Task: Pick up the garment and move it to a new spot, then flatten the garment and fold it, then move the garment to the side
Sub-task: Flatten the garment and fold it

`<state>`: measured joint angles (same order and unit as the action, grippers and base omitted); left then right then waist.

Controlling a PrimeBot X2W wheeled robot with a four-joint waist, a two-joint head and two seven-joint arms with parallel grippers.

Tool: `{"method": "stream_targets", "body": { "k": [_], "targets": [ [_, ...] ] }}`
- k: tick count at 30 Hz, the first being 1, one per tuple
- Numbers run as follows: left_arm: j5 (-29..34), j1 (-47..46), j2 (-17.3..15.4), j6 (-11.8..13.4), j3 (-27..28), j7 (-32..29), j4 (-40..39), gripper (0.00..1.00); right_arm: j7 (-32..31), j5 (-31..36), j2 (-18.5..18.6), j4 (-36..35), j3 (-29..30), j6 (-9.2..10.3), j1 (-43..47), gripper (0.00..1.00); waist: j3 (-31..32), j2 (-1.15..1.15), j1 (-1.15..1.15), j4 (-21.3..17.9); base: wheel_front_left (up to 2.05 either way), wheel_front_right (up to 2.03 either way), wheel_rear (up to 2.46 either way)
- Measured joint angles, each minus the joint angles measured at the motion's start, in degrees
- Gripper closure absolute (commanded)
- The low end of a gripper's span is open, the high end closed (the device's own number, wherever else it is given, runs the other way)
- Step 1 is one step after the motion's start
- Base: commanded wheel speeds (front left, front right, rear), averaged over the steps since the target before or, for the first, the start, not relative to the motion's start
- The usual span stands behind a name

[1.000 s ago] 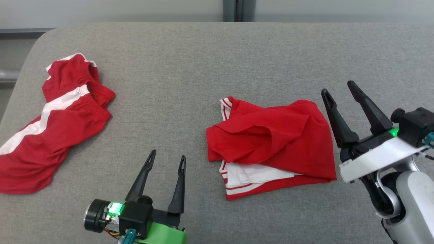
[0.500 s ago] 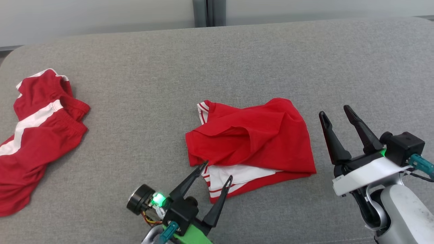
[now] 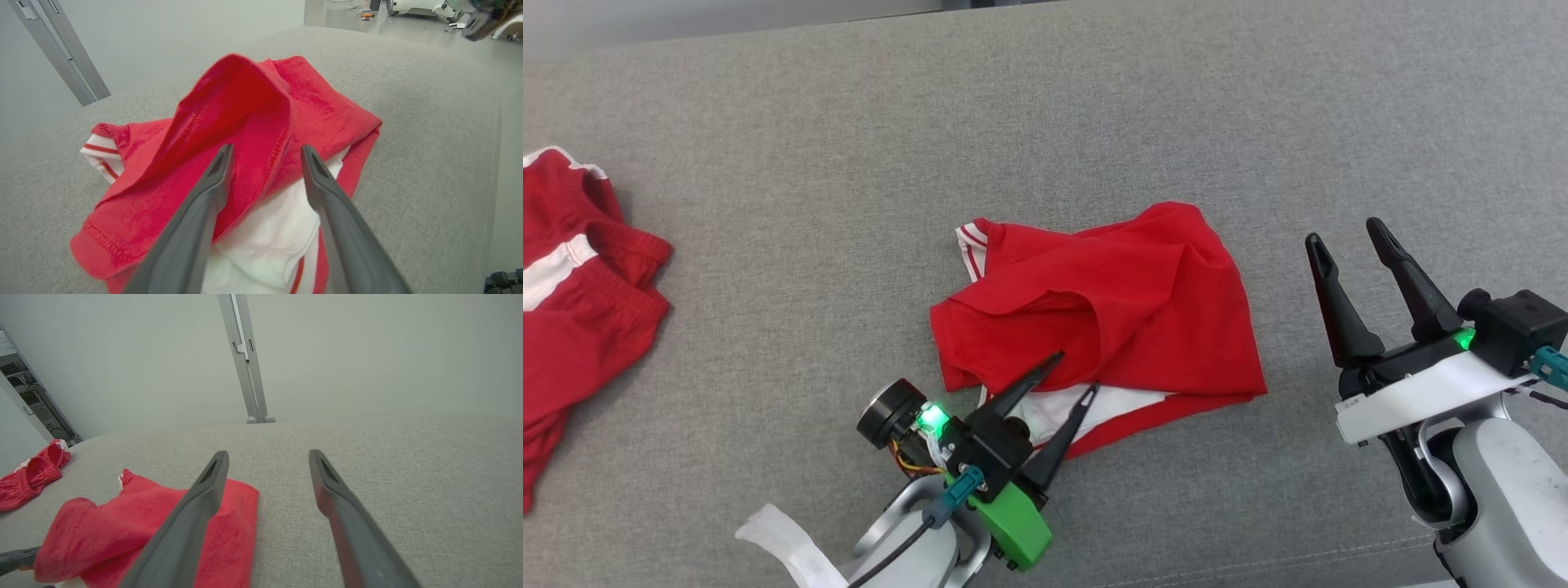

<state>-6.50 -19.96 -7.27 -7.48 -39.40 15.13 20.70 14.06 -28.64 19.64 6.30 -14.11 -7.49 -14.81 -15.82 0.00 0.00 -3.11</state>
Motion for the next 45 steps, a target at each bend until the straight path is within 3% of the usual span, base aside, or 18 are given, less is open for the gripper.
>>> {"method": "stream_targets", "body": {
  "k": [6, 14, 20, 29, 30, 31, 36, 45],
  "targets": [
    [-5.12, -0.24, -0.15, -0.01, 0.66, 0.00, -2.10, 1.00, 0.19, 0.01, 0.09, 0.01, 1.01, 0.01, -0.01, 0.00, -0.93, 0.00, 0.00, -0.13, 0.00, 0.00, 0.00],
    [-17.83, 5.14, -4.38, -0.01, 2.12, -0.01, -8.86, 1.00, 0.44, 0.29, -0.48, 0.78, 1.26, 0.01, 0.58, 0.00, 0.27, 0.00, 0.00, 1.71, 0.00, 0.00, 0.00],
    [-25.64, 8.74, -6.65, -0.01, 3.63, -5.88, -12.99, 1.00, 0.51, 0.35, -0.65, 0.92, 0.92, 0.01, 1.08, 0.00, 1.20, 0.00, 0.00, 2.80, 0.00, 0.00, 0.00],
    [-31.54, 9.45, -5.53, 0.87, 4.31, -12.61, -8.57, 1.00, 0.60, 0.34, -0.55, 0.89, 0.21, 0.01, 1.02, 0.00, 1.12, 0.00, 0.00, 2.86, 0.00, 0.00, 0.00],
    [-31.97, 9.37, -5.11, 0.96, 4.30, -12.92, -7.50, 0.63, 0.60, 0.33, -0.51, 0.89, 0.16, 0.01, 0.99, 0.00, 1.05, 0.00, 0.00, 2.86, 0.00, 0.00, 0.00],
    [-31.95, 9.25, -4.83, 1.01, 4.22, -12.99, -6.67, 0.00, 0.60, 0.29, -0.48, 0.89, 0.15, 0.01, 0.97, 0.00, 1.00, 0.00, 0.00, 2.87, 0.00, 0.00, 0.00],
    [-31.34, 8.62, -4.03, 2.46, 4.13, -11.79, -4.83, 0.00, 0.60, 0.08, -0.43, 1.18, 0.12, 0.01, 0.97, 0.00, 1.25, 0.00, 0.00, 3.05, 0.00, 0.00, 0.00],
    [-27.02, 13.82, -6.19, 10.89, 11.25, -1.03, -12.18, 0.00, 0.68, 1.27, -1.16, 3.21, 0.41, 0.01, 2.90, 0.00, 3.75, 0.00, 0.00, 4.21, 0.00, 0.00, 0.00]
  ]
}}
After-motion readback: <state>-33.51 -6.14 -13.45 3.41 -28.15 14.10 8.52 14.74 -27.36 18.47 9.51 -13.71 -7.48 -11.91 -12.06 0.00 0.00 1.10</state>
